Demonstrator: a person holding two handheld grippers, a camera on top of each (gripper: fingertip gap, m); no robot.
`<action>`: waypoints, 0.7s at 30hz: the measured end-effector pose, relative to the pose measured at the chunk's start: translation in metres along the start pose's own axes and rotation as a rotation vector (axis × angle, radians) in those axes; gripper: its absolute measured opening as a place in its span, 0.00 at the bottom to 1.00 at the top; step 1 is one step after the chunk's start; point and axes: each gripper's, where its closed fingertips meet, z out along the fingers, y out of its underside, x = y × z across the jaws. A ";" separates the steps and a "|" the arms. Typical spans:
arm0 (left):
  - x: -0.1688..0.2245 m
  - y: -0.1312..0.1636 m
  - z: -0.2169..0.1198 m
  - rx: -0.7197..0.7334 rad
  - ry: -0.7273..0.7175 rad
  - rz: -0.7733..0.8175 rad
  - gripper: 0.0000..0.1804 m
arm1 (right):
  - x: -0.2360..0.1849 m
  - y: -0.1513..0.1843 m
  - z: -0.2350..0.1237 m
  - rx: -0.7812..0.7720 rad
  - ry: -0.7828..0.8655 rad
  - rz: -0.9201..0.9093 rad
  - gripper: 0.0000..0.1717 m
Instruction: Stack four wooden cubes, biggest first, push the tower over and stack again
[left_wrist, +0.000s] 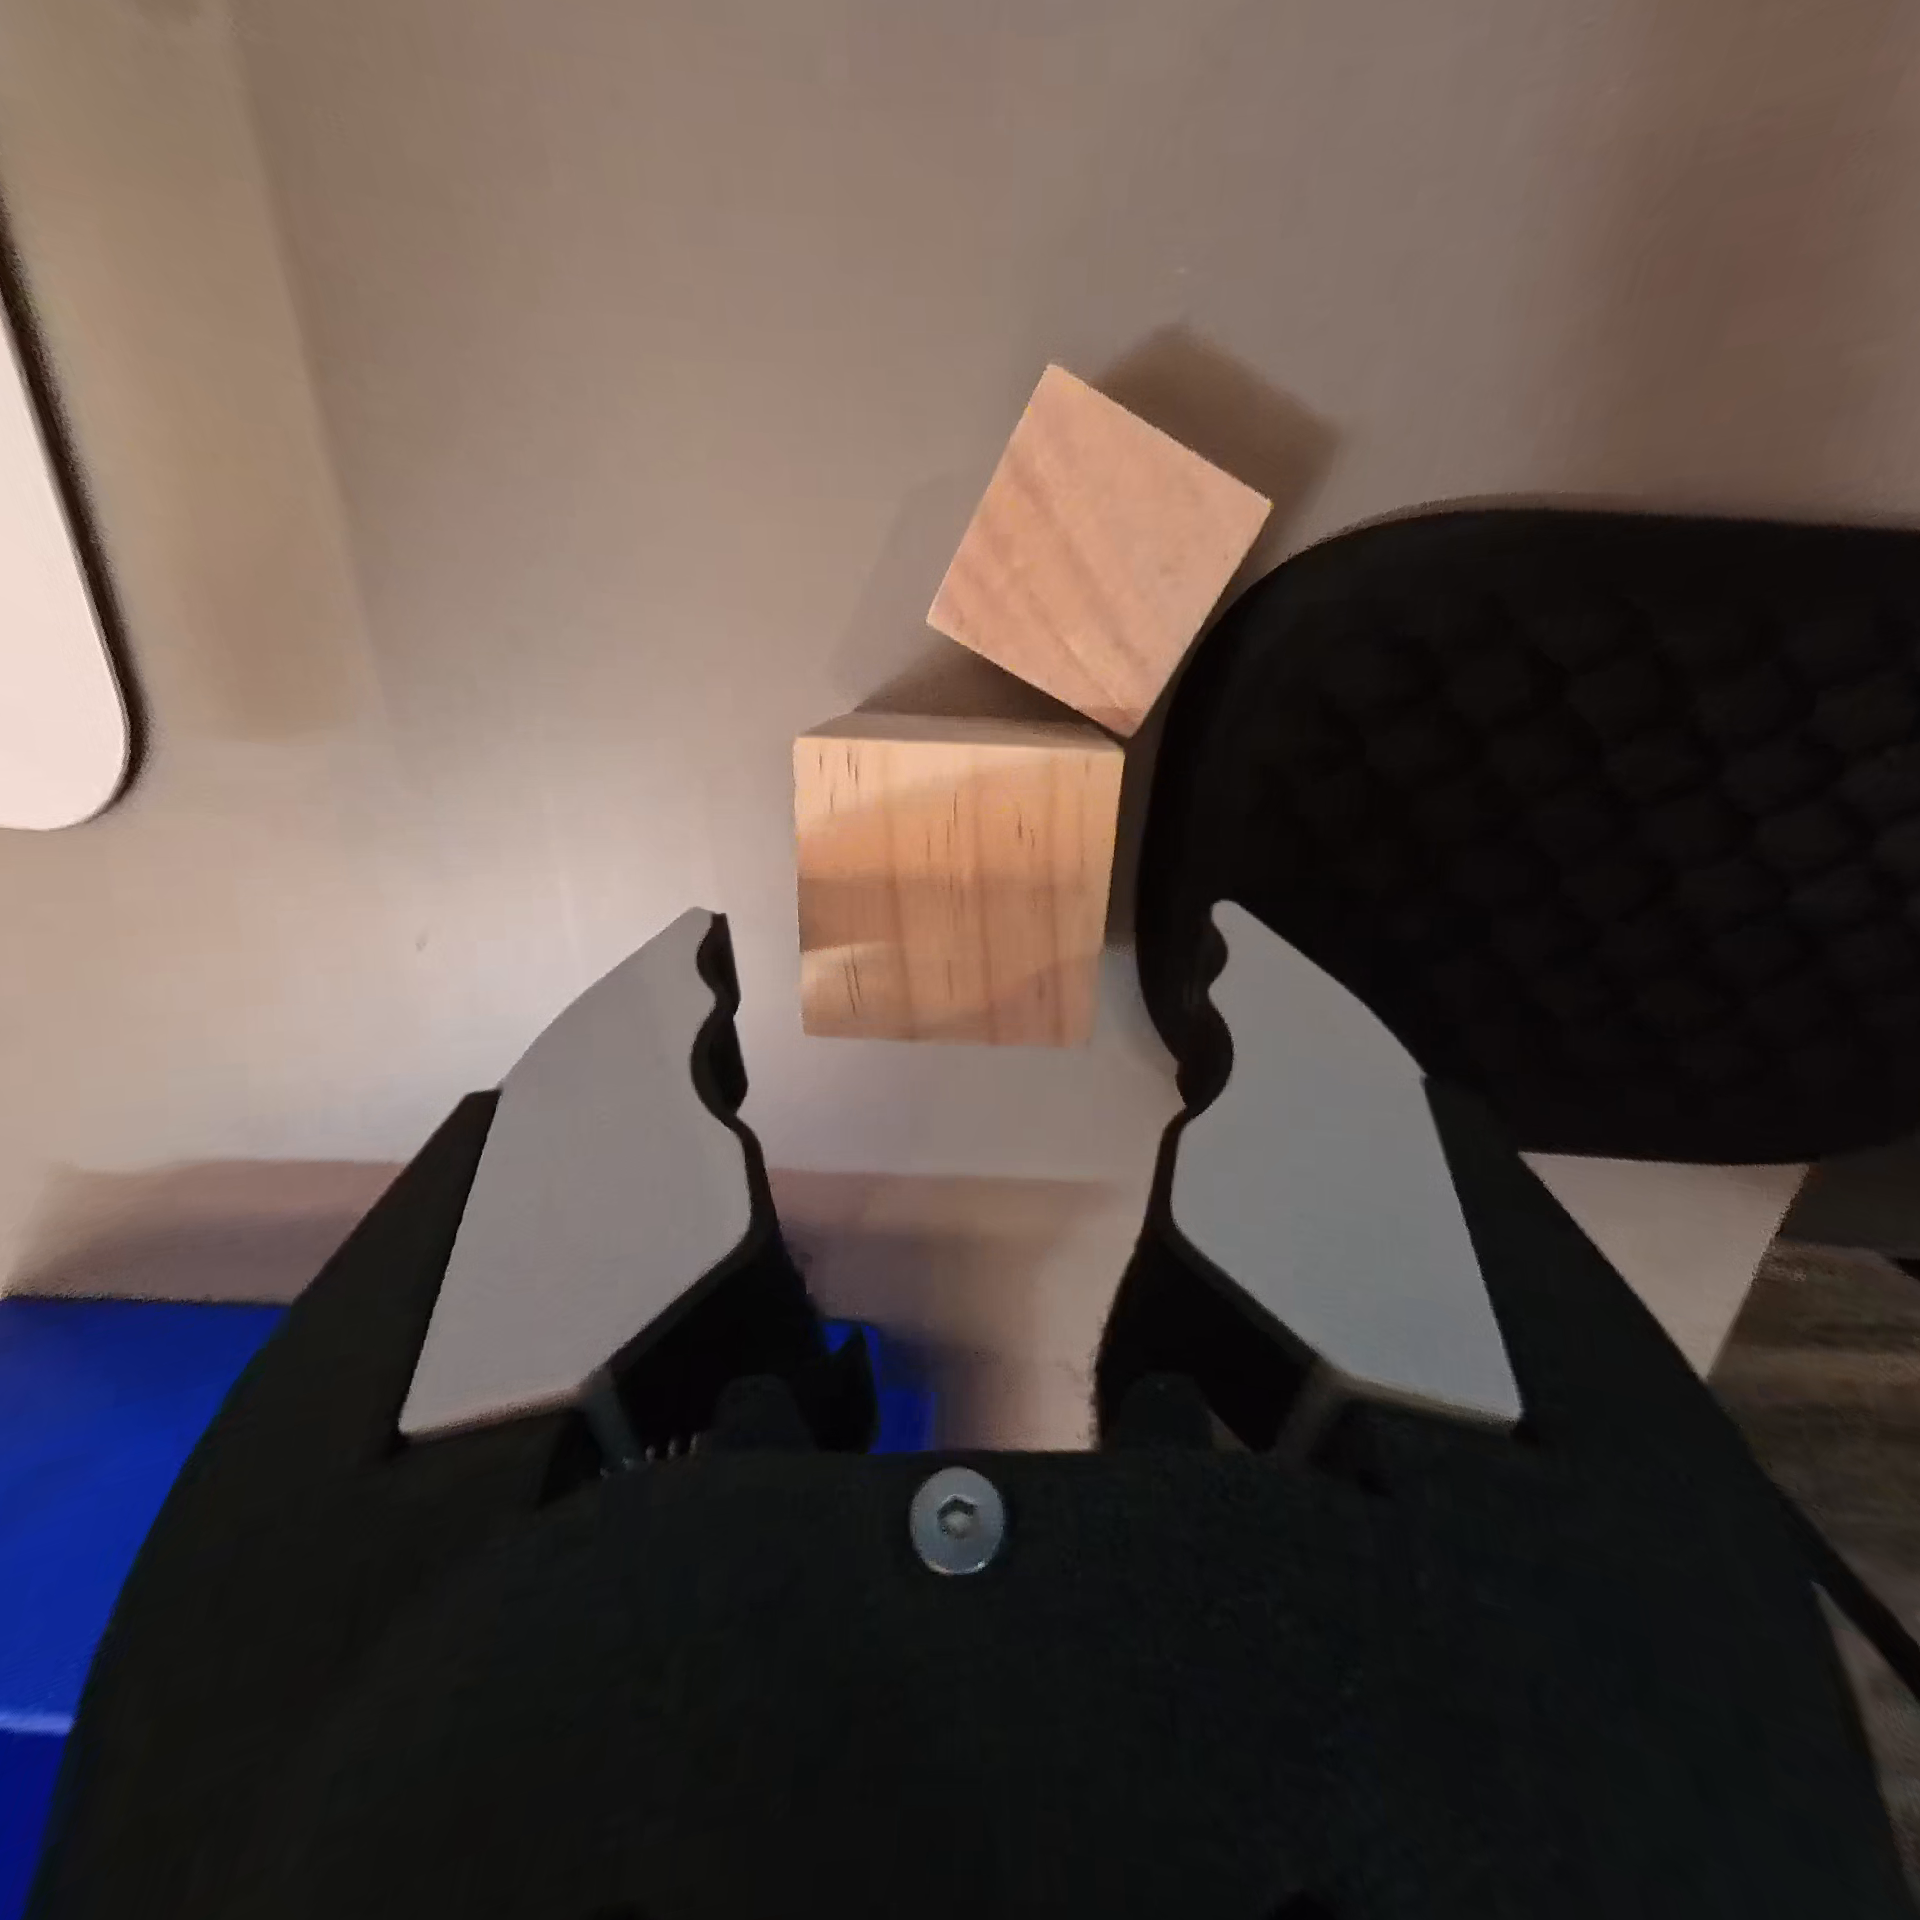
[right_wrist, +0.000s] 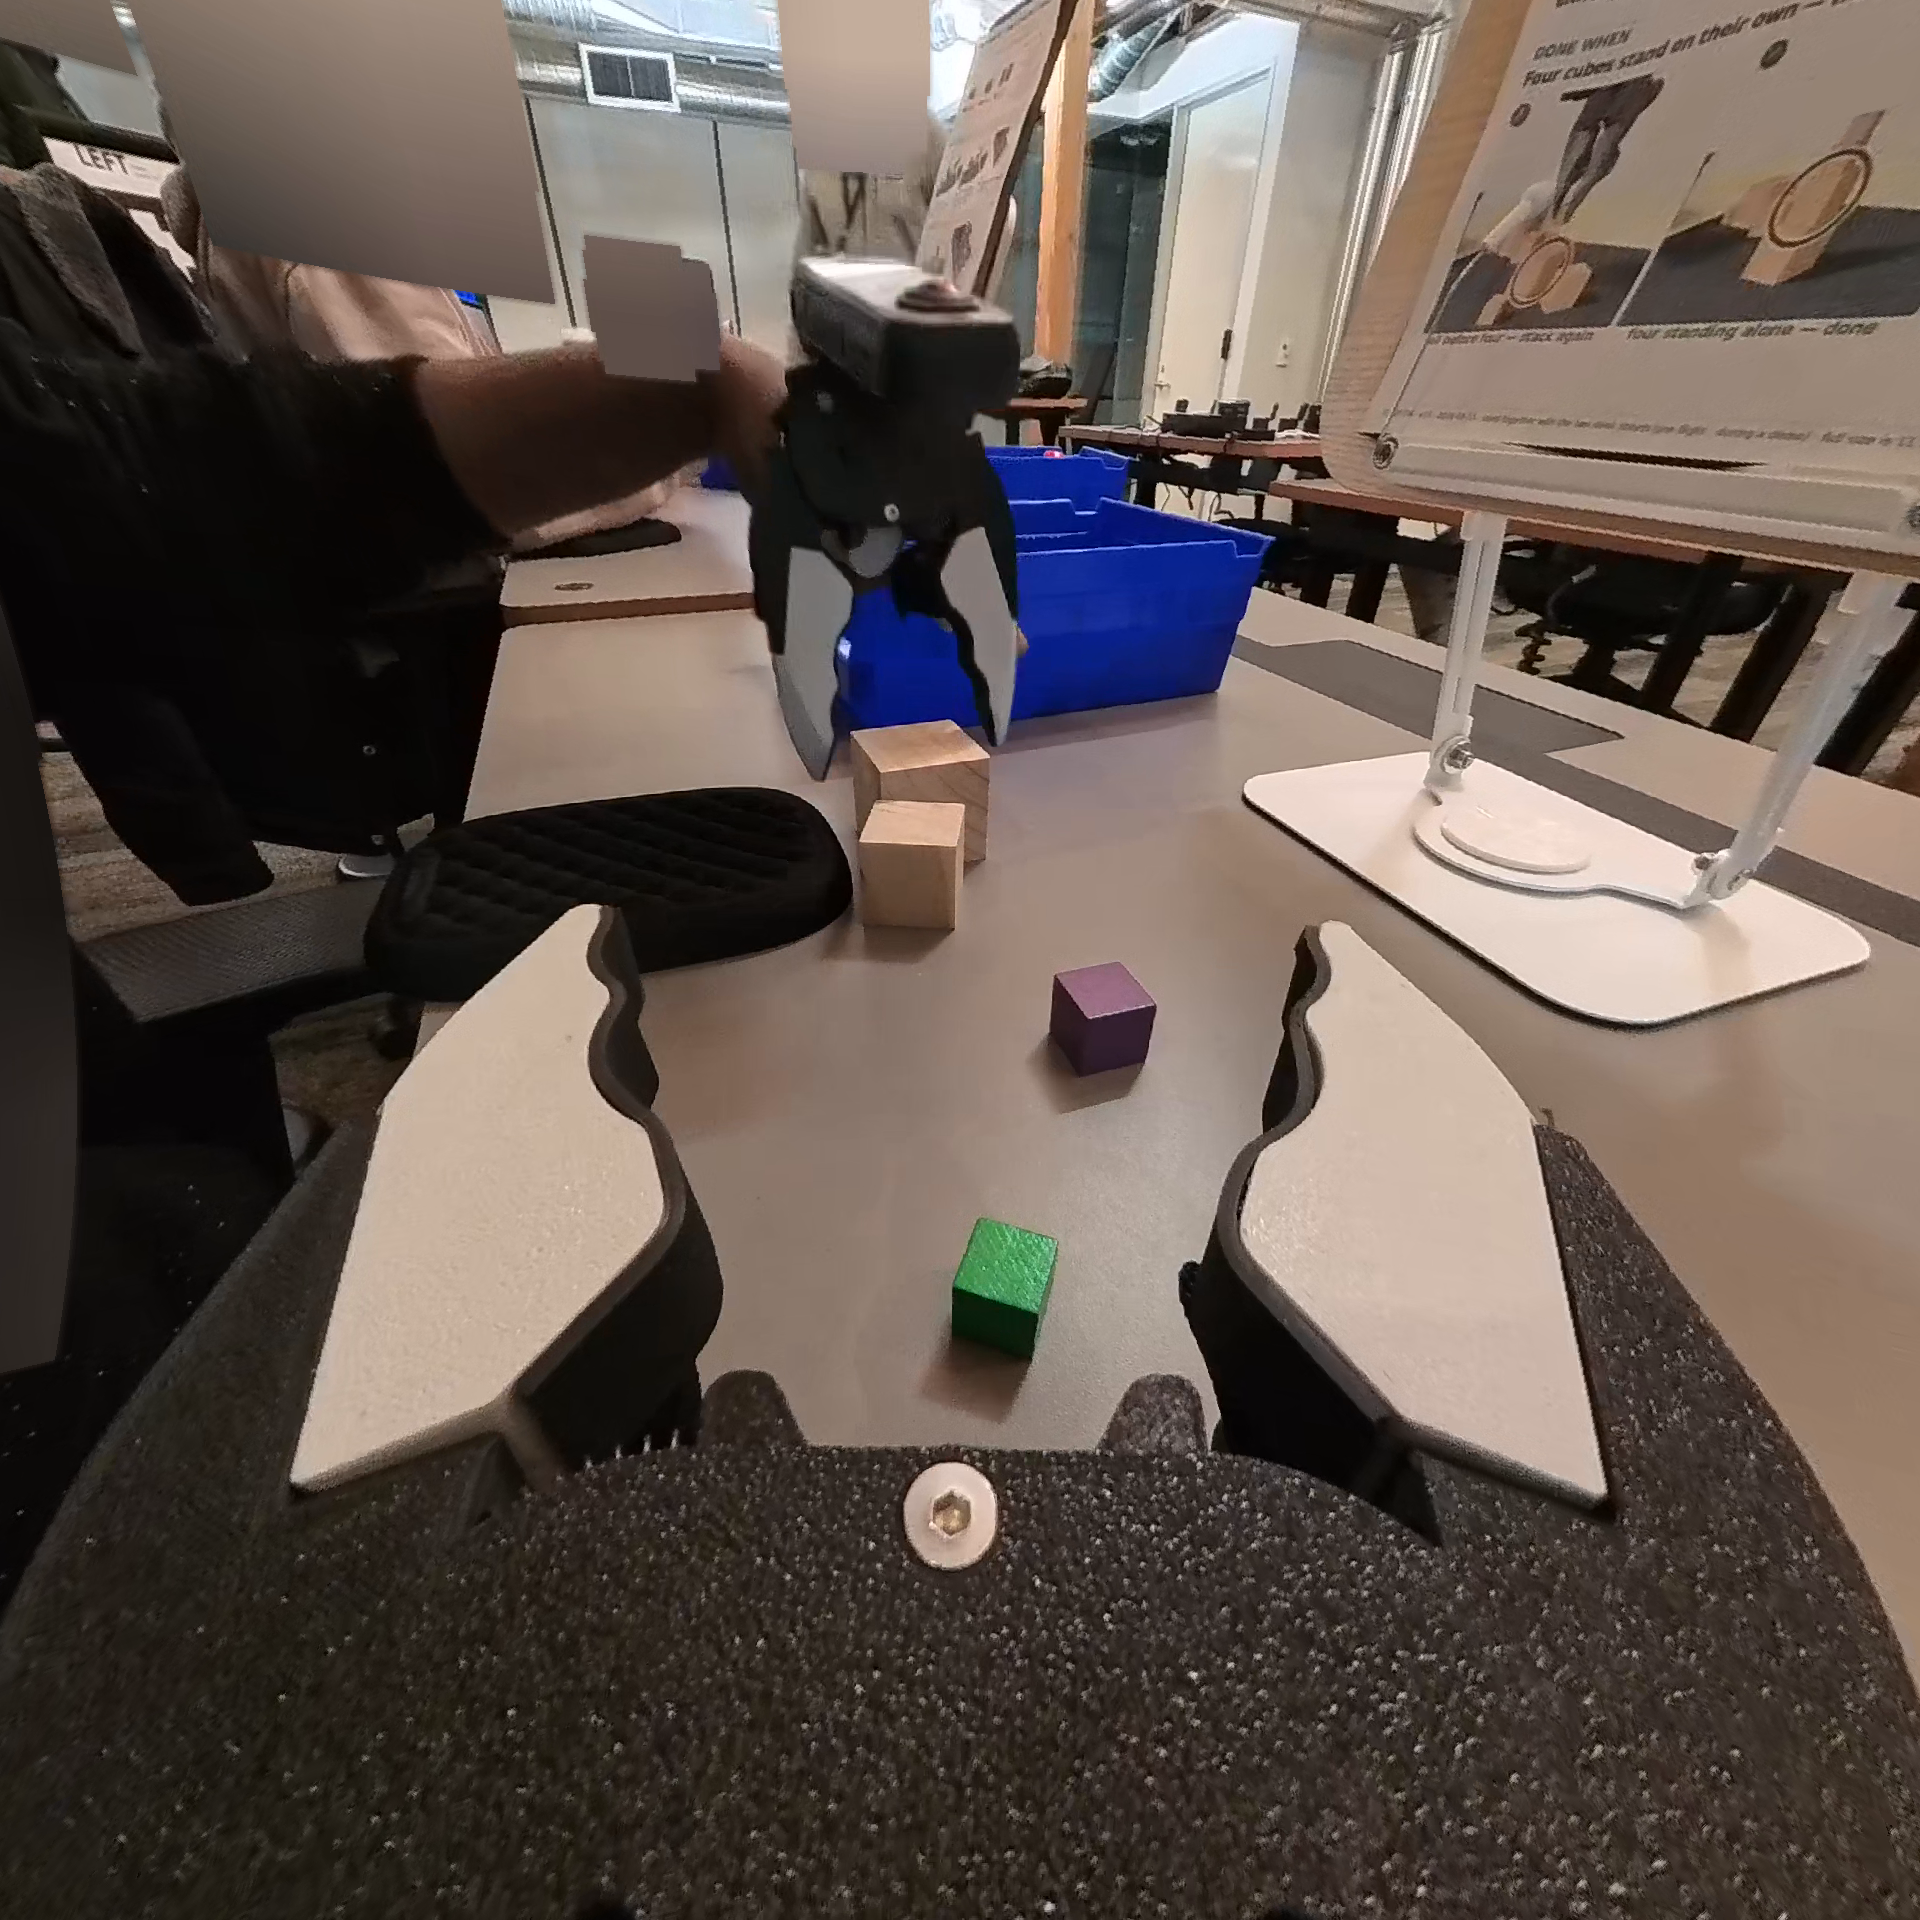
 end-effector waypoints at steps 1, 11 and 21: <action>-0.001 -0.002 0.002 0.004 -0.008 0.012 0.45 | 0.000 0.000 0.000 0.001 0.000 -0.001 0.67; -0.008 -0.004 -0.004 0.035 -0.057 0.028 0.32 | 0.000 0.000 0.000 -0.003 -0.006 0.005 0.68; 0.023 -0.065 -0.062 0.181 -0.088 -0.013 0.32 | -0.007 0.006 0.003 -0.041 -0.079 0.020 0.67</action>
